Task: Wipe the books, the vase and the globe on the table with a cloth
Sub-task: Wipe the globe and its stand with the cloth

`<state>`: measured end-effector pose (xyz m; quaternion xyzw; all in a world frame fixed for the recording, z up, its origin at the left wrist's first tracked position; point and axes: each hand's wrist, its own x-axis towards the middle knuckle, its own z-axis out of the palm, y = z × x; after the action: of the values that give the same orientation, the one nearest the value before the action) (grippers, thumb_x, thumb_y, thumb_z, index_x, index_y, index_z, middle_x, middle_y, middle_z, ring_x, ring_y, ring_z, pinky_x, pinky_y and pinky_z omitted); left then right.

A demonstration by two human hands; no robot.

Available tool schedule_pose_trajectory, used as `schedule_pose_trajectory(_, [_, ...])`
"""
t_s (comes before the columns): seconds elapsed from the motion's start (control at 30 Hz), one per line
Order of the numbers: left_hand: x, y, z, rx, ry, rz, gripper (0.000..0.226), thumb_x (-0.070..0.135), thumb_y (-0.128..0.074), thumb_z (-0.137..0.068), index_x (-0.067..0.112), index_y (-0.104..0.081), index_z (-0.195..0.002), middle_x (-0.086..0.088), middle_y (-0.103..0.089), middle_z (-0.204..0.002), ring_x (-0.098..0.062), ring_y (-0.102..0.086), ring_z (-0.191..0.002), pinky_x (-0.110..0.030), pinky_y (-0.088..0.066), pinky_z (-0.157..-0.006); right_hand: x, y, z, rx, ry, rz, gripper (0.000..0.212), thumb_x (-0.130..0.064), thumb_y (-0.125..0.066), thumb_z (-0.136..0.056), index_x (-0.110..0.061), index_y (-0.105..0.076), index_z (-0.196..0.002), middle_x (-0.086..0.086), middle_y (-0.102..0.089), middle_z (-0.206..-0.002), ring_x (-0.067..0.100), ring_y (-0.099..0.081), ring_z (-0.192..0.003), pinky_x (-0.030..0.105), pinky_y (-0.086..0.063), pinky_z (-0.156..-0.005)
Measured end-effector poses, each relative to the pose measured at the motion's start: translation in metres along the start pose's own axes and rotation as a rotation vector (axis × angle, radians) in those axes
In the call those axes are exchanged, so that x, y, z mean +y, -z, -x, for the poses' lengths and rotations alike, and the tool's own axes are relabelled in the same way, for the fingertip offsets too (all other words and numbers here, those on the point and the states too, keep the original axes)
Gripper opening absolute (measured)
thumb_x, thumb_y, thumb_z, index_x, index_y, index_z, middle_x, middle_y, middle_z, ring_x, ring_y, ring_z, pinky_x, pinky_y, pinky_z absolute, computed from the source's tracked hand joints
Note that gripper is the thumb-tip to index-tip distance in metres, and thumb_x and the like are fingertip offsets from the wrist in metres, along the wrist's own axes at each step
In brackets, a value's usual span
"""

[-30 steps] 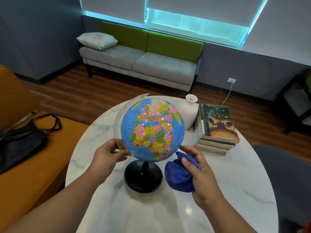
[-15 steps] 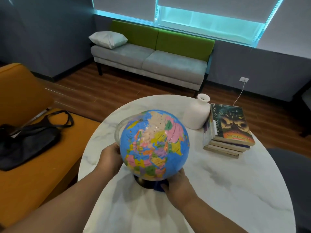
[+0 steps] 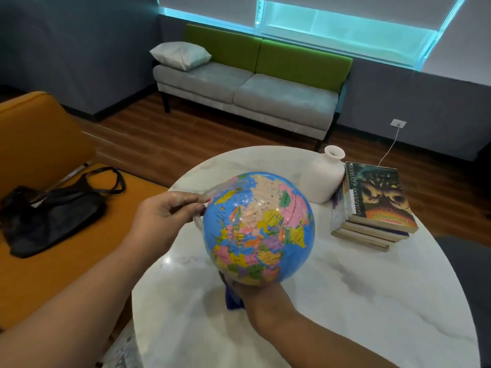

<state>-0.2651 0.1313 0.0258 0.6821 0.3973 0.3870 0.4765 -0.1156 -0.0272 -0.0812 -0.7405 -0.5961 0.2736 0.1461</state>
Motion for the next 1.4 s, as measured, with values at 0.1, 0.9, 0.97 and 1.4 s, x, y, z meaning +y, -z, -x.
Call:
schedule_pose_trajectory(0.1, [-0.002, 0.000, -0.001, -0.007, -0.061, -0.092, 0.027, 0.002, -0.067, -0.083, 0.029, -0.070, -0.087, 0.029, -0.068, -0.076, 0.006, -0.066, -0.075, -0.009, -0.052, -0.066, 0.003, -0.012, -0.002, -0.022, -0.015, -0.064, 0.038, -0.034, -0.065, -0.082, -0.006, -0.068, -0.109, 0.011, -0.070, -0.100, -0.007, -0.058, -0.077, 0.016, -0.052, -0.066])
schedule_pose_trajectory(0.9, [-0.004, 0.006, 0.000, -0.054, -0.131, -0.385, 0.020, 0.009, -0.064, -0.089, 0.027, -0.072, -0.092, 0.015, -0.068, -0.083, -0.015, -0.062, -0.079, -0.031, -0.057, -0.070, 0.050, -0.012, 0.010, -0.020, 0.031, 0.089, 0.043, -0.018, -0.048, -0.084, -0.035, -0.063, -0.120, 0.001, -0.047, -0.134, 0.022, -0.041, -0.120, 0.031, -0.032, -0.095])
schedule_pose_trajectory(0.97, [-0.004, 0.006, 0.003, -0.063, -0.135, -0.380, 0.023, 0.009, -0.065, -0.088, 0.031, -0.070, -0.087, 0.013, -0.069, -0.081, -0.009, -0.061, -0.082, -0.029, -0.054, -0.070, 0.063, 0.000, 0.017, 0.040, -0.116, 0.029, 0.030, -0.019, -0.053, -0.088, -0.035, -0.068, -0.108, -0.001, -0.049, -0.126, 0.024, -0.044, -0.121, 0.023, -0.034, -0.094])
schedule_pose_trajectory(1.4, [0.010, -0.003, 0.009, -0.025, -0.040, -0.199, 0.037, 0.000, -0.069, -0.083, 0.036, -0.060, -0.082, 0.016, -0.064, -0.085, 0.000, -0.066, -0.067, -0.030, -0.056, -0.070, 0.019, 0.153, 0.048, 0.435, -0.409, -0.732, 0.037, -0.051, -0.070, -0.064, -0.017, -0.054, -0.059, -0.002, -0.049, -0.055, 0.021, -0.042, -0.060, 0.030, -0.031, -0.060])
